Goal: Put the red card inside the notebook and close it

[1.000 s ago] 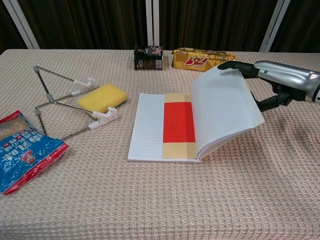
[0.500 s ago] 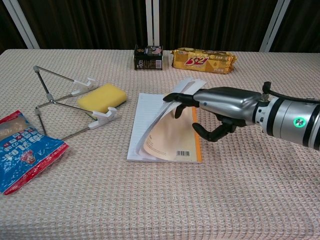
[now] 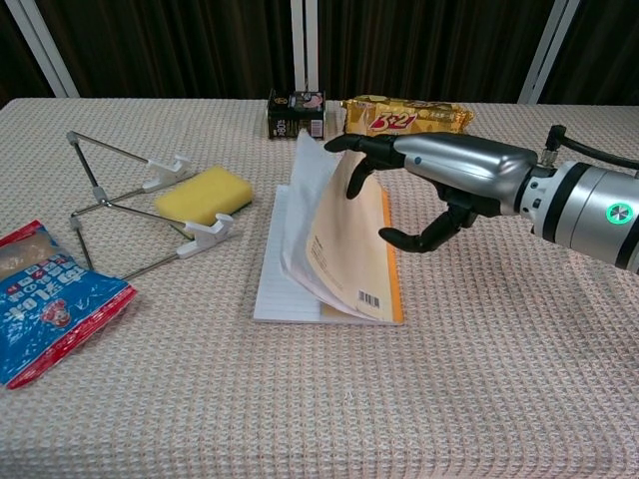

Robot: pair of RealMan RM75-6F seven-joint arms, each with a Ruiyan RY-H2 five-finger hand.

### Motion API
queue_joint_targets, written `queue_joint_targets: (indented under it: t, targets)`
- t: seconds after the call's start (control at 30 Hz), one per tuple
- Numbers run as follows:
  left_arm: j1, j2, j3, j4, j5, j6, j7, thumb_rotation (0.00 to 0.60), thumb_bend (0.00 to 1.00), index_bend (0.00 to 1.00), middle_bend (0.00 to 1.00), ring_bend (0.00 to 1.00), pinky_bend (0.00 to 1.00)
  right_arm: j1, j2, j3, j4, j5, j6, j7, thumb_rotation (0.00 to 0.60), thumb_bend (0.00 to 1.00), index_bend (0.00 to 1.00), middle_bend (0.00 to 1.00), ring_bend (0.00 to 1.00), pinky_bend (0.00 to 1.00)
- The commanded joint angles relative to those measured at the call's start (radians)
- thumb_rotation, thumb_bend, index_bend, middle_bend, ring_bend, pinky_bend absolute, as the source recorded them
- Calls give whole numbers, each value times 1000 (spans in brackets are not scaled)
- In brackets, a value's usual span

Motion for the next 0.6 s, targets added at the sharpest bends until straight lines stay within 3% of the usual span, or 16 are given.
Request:
queue_joint_targets:
  t: [0.03, 0.33, 0.6]
  targets:
    - [-2, 2, -1, -4, 1, -2, 5, 600, 59, 212, 156, 91, 147, 3, 10, 5, -16, -6, 5, 0, 600, 214, 0, 49, 0, 0]
    - [-8, 22, -6, -28, 2, -4, 22, 600, 59, 212, 155, 91, 147, -28, 64, 4, -44, -18, 70, -4, 600, 213, 0, 45, 0, 0]
    - [3, 34, 0, -37, 4, 8, 35, 600, 59, 212, 155, 91, 147, -200, 245, -32, -137, 40, 275, -274, 600, 240, 0, 79, 0, 0]
